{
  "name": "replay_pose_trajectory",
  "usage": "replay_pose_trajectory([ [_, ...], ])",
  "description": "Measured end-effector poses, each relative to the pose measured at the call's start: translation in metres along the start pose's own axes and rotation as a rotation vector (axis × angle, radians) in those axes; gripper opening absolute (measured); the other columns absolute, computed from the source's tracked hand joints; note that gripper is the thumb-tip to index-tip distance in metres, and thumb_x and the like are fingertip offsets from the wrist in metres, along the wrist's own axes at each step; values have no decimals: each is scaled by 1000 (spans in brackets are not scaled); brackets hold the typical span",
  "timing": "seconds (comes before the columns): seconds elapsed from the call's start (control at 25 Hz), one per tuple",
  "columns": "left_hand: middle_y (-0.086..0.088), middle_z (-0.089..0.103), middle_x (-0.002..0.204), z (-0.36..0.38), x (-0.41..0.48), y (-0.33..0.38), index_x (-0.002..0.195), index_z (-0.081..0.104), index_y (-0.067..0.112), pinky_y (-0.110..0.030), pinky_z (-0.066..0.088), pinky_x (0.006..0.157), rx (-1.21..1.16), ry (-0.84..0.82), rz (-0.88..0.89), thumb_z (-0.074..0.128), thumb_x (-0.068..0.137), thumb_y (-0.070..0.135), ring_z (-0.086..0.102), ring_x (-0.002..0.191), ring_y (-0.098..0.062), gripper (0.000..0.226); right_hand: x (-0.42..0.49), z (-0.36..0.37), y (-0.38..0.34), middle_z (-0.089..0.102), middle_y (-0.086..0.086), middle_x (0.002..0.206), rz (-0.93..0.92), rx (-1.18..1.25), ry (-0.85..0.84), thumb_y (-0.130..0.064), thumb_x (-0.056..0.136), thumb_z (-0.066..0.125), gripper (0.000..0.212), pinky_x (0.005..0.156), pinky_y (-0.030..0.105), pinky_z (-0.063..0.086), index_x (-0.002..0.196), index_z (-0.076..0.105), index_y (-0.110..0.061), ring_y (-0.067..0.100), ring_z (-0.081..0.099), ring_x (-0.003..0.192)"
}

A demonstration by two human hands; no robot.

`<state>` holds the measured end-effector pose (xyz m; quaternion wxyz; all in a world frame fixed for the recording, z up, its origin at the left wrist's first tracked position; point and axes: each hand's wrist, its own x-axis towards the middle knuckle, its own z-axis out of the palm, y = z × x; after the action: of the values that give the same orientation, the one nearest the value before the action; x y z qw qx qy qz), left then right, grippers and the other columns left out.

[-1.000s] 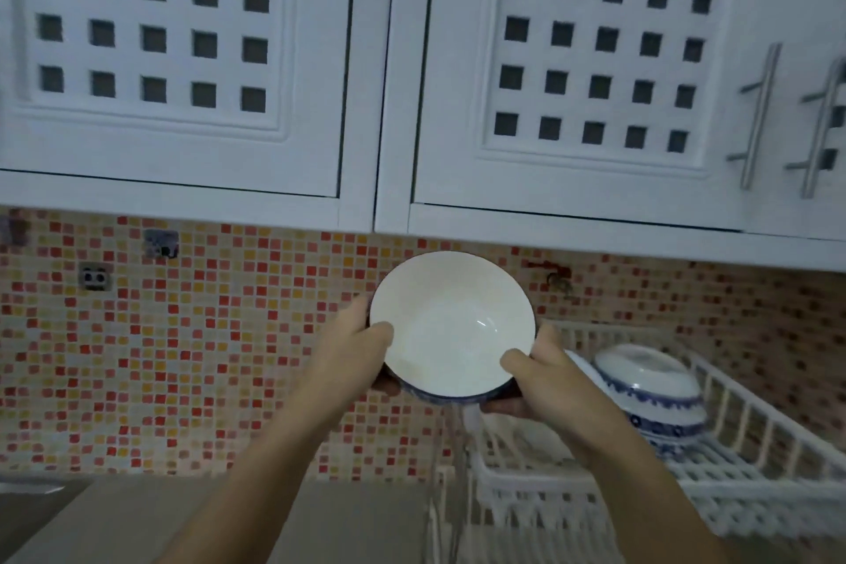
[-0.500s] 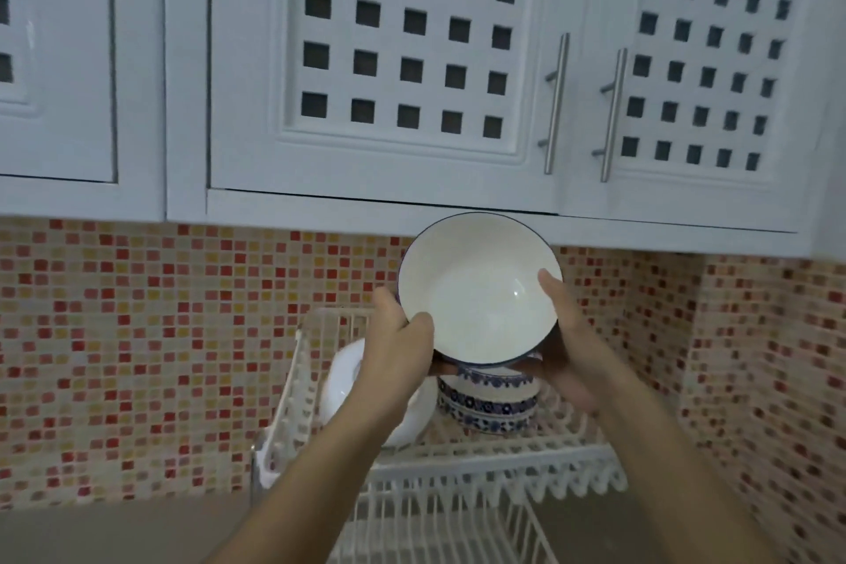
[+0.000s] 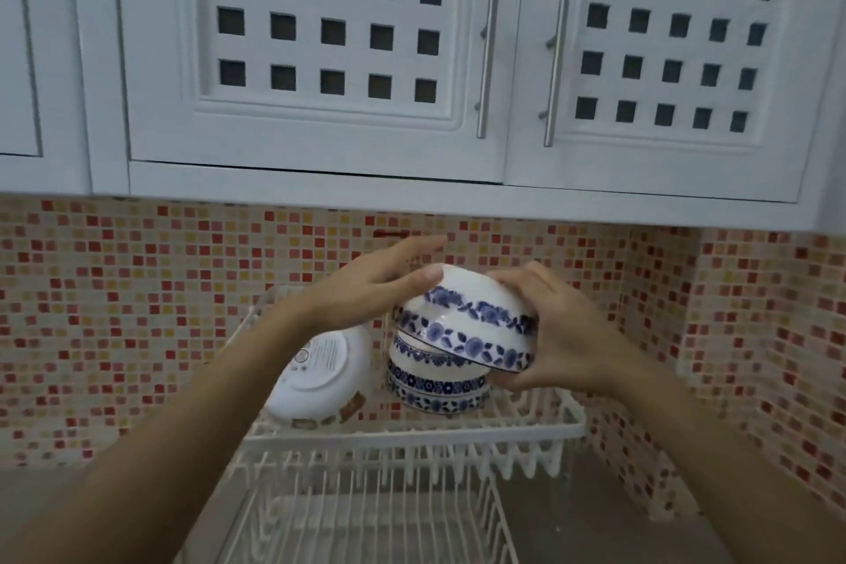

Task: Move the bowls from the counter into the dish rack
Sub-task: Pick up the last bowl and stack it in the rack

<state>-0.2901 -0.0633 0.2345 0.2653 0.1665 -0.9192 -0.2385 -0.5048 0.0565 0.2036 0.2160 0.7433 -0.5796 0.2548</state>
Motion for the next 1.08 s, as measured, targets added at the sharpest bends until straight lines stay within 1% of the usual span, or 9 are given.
replay_pose_trajectory([
  [0.12,13,36,145,2,7,1,137,32,41,-36,38,108,284,-175,5,68,73,54,40,131,-14,74,-1,10,19,54,8,116,-246,-252,49,-54,52,82,98,82,27,48,131,37,-16,16,46,105],
  [0.24,11,18,155,14,9,-1,139,32,34,-30,31,107,498,-143,14,73,71,50,32,133,-13,81,0,20,33,53,9,118,-375,-325,129,-55,53,81,94,73,32,57,127,41,-14,21,49,107],
  [0.32,9,19,154,26,7,-8,134,37,30,-26,36,102,513,-88,24,74,72,47,37,125,-13,74,2,29,38,49,8,116,-427,-361,152,-54,55,81,90,61,29,60,126,42,-14,20,45,106],
  [0.4,6,19,154,39,4,-22,128,42,28,-24,39,101,493,-33,19,75,71,44,37,128,-18,68,2,41,42,45,7,118,-448,-381,147,-51,59,79,84,51,26,59,125,41,-16,20,44,108],
  [0.6,2,11,157,68,-6,-40,121,46,22,-27,38,103,440,37,-23,77,72,37,33,135,-24,59,1,65,60,38,6,126,-450,-368,6,-59,67,60,75,42,28,56,129,37,-23,21,40,114],
  [0.68,-1,8,159,74,-9,-41,122,47,19,-26,39,103,440,71,-14,76,74,35,30,138,-24,59,2,65,65,35,6,131,-432,-352,-49,-69,67,52,78,49,32,59,131,35,-27,24,41,117],
  [0.84,-4,7,159,80,-14,-46,119,49,19,-28,40,104,469,114,10,74,76,35,24,142,-26,52,0,64,69,25,7,147,-412,-182,-121,-68,71,58,76,89,49,55,134,34,-33,29,32,135],
  [1.0,-4,12,157,83,-15,-52,113,47,20,-31,41,103,468,116,-13,76,73,37,23,140,-26,52,1,70,67,44,13,143,-409,-143,-134,-58,76,60,67,96,51,50,133,41,-28,27,28,139],
  [1.08,-6,17,154,84,-15,-55,109,45,19,-32,44,100,456,125,-9,79,69,37,27,137,-27,56,2,72,65,44,13,142,-418,-136,-133,-58,75,60,67,94,50,52,132,41,-28,28,32,138],
])
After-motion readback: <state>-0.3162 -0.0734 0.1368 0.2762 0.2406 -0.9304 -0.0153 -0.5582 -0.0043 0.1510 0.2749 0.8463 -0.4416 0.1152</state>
